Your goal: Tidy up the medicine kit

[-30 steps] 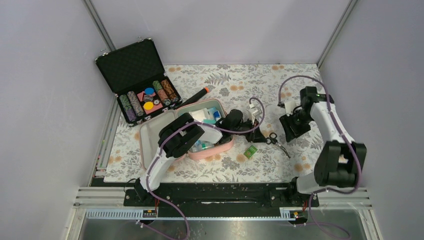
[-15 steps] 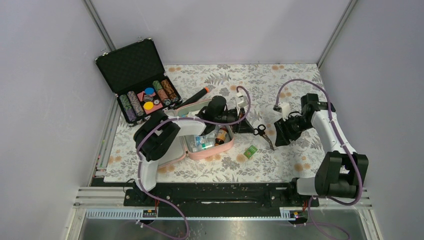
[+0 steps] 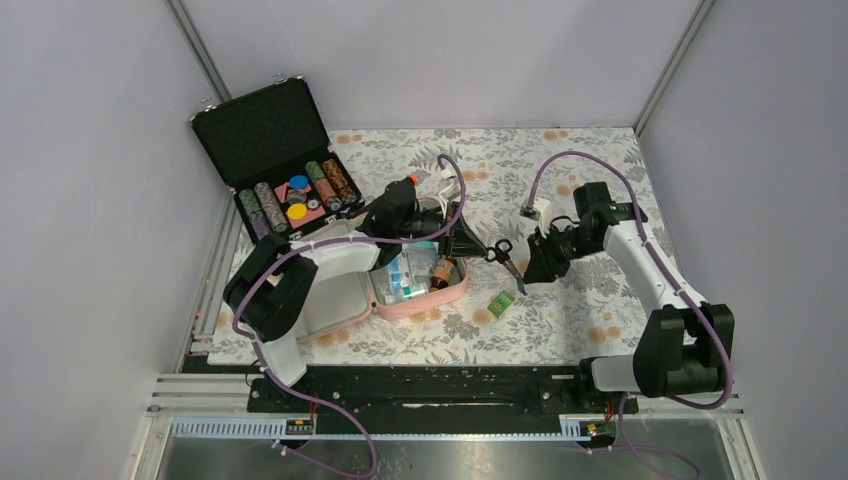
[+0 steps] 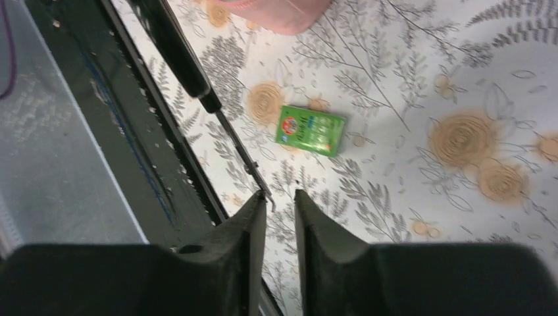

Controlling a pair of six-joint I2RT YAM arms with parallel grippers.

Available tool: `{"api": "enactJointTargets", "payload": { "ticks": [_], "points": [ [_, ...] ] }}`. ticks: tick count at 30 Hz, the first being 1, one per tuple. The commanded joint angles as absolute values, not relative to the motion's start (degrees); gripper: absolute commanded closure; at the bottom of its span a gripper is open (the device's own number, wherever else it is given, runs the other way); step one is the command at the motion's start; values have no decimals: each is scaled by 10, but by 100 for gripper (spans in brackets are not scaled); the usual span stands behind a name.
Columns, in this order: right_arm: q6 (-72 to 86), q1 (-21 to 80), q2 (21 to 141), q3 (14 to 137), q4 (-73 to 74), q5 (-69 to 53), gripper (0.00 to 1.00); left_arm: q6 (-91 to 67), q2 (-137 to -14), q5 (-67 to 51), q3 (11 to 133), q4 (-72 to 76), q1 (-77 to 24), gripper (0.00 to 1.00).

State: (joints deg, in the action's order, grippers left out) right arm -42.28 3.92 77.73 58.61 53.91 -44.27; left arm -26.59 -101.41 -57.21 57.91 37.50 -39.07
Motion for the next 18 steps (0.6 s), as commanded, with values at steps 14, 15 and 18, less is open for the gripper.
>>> {"api": "enactJointTargets", "payload": {
  "ticks": [14,15,18],
  "points": [
    [-414,55,763,566,520,-581,45,-333,-986,-613,559,468,-361,100],
    [-414,57,769,567,520,-582,46,-341,-987,-613,558,476,-360,100],
    [-410,64,786,570,519,-584,52,-393,-1000,-618,557,530,-355,100]
  ]
}}
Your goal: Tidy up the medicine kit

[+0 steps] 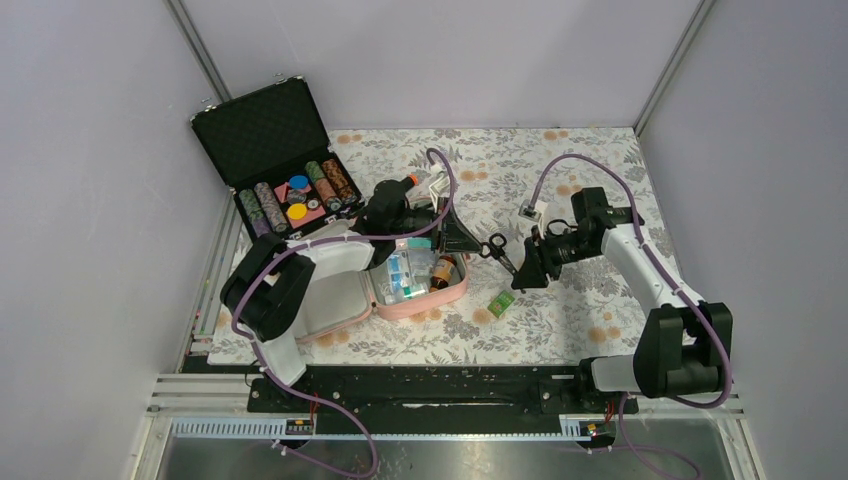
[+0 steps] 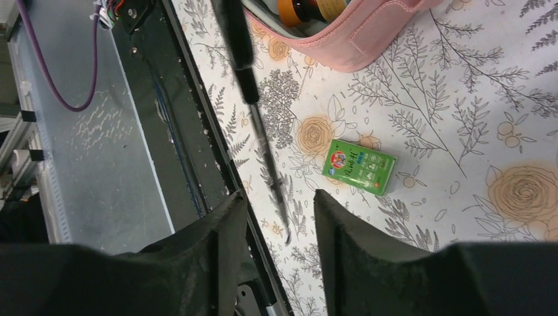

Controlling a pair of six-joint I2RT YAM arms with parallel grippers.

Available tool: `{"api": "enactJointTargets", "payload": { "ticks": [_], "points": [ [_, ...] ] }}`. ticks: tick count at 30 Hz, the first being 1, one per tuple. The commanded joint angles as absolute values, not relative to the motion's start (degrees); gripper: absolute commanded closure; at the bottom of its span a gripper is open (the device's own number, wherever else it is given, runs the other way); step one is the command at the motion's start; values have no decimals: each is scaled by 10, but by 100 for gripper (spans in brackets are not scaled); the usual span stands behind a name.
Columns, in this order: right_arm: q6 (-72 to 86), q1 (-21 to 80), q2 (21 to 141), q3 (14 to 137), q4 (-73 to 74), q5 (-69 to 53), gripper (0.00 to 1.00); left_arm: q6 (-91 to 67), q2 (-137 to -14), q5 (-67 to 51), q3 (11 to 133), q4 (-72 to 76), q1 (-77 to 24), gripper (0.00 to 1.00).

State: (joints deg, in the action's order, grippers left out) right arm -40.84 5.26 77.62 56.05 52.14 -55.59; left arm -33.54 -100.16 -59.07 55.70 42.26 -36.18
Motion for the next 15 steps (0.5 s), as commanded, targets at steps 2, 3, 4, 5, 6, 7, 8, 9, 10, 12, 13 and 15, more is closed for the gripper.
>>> {"api": "enactJointTargets", "payload": {
  "ticks": [2,3,4,5,6,7,8,9,10,12,13,15],
  "points": [
    [-407,69,796,574,519,-588,67,-428,-1011,-624,559,568,-351,100],
    [-406,69,801,578,521,-589,74,-439,-1015,-624,560,578,-349,100],
    [-404,70,803,581,521,-591,79,-446,-1018,-624,560,584,-349,100],
    [-402,70,804,582,520,-593,84,-447,-1019,-622,561,585,-349,100],
    [-399,70,803,584,520,-596,89,-447,-1021,-620,561,582,-349,100],
    [-398,69,801,585,520,-604,94,-443,-1021,-615,562,575,-349,97],
    [-395,69,797,585,520,-612,99,-435,-1019,-605,562,562,-349,85],
    [-392,70,794,586,520,-620,100,-423,-1016,-592,560,549,-348,72],
    [-388,71,792,586,520,-628,100,-409,-1012,-581,558,536,-349,61],
    [-382,74,792,589,523,-640,100,-392,-1008,-574,559,521,-351,51],
    [-381,75,793,591,524,-643,100,-392,-1011,-576,563,517,-352,49],
    [-379,78,798,594,524,-645,100,-408,-1019,-584,570,527,-353,49]
  ]
}}
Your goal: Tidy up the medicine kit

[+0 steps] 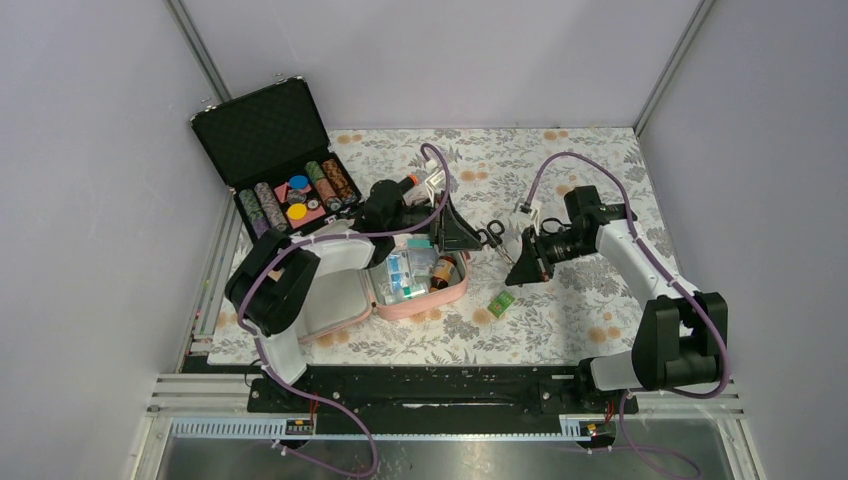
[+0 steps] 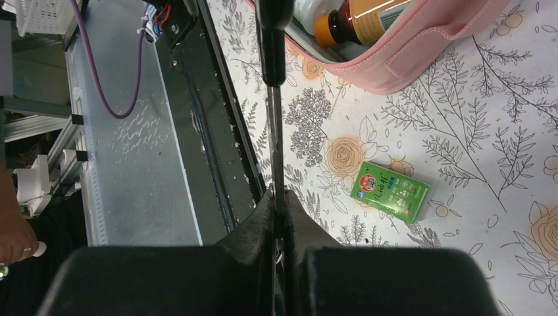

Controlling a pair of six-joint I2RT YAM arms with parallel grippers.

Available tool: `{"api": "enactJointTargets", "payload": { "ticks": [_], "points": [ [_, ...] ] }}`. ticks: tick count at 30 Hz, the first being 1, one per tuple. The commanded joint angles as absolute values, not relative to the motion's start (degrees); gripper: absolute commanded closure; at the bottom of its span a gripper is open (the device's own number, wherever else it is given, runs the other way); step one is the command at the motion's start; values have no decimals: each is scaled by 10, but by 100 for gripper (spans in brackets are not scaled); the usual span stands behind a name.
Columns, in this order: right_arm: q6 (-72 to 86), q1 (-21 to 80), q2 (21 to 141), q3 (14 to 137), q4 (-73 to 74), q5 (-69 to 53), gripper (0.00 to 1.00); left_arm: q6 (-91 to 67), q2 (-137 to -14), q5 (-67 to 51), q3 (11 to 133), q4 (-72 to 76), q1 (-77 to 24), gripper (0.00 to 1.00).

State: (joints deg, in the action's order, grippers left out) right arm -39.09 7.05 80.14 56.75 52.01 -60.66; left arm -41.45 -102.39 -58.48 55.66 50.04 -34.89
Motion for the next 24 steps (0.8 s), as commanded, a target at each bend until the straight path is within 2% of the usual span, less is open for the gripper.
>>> {"api": "enactJointTargets", "payload": {
  "ticks": [1,9,11,14,15,16,19,21,24],
  "points": [
    [-378,79,802,594,525,-646,100,-422,-1025,-587,570,543,-354,49],
    [-386,102,825,599,541,-639,100,-507,-1062,-588,584,636,-361,51],
    [-384,105,827,600,540,-637,100,-523,-1068,-594,591,654,-362,63],
    [-380,108,830,606,539,-633,100,-538,-1071,-600,595,667,-360,92],
    [-379,108,831,608,539,-631,96,-537,-1068,-601,593,666,-358,97],
    [-373,108,830,610,534,-624,87,-535,-1062,-603,590,662,-354,100],
    [-345,108,818,610,515,-589,57,-513,-1027,-610,575,609,-325,100],
    [-322,108,803,613,496,-551,47,-452,-984,-606,566,509,-293,100],
    [-288,108,783,635,465,-490,38,-289,-896,-574,561,275,-234,100]
  ]
}}
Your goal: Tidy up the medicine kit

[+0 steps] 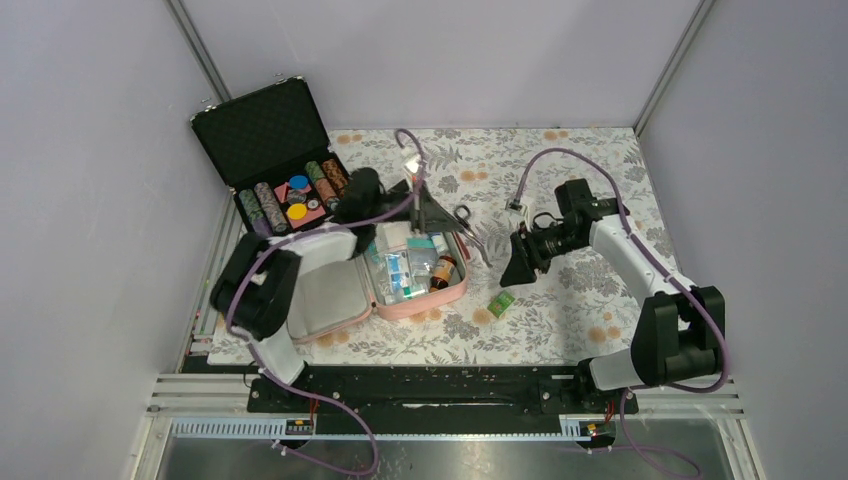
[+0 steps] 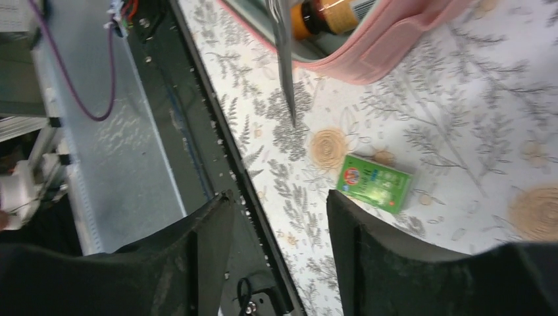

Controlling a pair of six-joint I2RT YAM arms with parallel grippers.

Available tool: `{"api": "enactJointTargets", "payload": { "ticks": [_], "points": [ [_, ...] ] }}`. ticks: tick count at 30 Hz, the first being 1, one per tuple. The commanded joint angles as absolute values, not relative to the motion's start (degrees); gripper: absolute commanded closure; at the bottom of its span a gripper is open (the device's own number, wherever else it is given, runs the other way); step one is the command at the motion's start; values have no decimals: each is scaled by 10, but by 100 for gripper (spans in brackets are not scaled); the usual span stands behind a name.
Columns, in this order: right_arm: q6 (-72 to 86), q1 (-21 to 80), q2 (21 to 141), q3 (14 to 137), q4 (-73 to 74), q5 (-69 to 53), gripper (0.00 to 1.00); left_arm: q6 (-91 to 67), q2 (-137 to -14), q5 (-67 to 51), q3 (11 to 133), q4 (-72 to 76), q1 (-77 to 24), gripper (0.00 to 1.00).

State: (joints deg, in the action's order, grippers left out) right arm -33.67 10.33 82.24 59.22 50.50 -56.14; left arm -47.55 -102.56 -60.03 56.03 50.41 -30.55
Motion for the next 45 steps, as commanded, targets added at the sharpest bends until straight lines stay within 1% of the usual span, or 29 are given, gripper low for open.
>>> {"api": "enactJointTargets", "payload": {
  "ticks": [1,2,4,6,8,10,13,18,22,24,26,30,34,39,42,45],
  "points": [
    [-274,109,776,643,452,-474,35,-224,-855,-555,566,187,-216,100],
    [-267,113,769,649,441,-461,31,-161,-830,-533,574,96,-199,100],
    [-250,127,756,656,406,-423,26,-86,-795,-481,597,-62,-159,100],
    [-240,159,752,662,371,-363,24,-62,-758,-436,599,-155,-109,100],
    [-241,206,763,667,331,-284,24,-59,-715,-397,576,-199,-54,100],
    [-258,275,787,682,310,-208,24,-52,-682,-358,563,-250,-5,100],
    [-264,365,825,702,262,-121,23,-42,-640,-330,547,-317,74,100],
    [-304,501,878,718,183,-36,21,14,-606,-241,554,-470,149,100],
    [-315,559,915,753,177,-24,21,62,-580,-228,548,-522,236,100],
    [-300,566,931,768,184,-35,21,85,-580,-248,559,-537,296,100],
    [-284,566,941,775,189,-45,21,114,-597,-273,581,-562,332,100],
    [-268,566,947,768,193,-65,21,166,-650,-300,623,-606,377,100],
    [-256,566,954,759,192,-78,21,207,-712,-340,636,-624,395,100],
    [-252,566,962,764,200,-85,21,214,-795,-412,619,-579,430,100],
    [-250,566,964,771,207,-93,21,236,-850,-507,616,-561,475,100],
    [-248,566,965,776,214,-99,21,248,-910,-535,623,-557,499,100]
  ]
}}
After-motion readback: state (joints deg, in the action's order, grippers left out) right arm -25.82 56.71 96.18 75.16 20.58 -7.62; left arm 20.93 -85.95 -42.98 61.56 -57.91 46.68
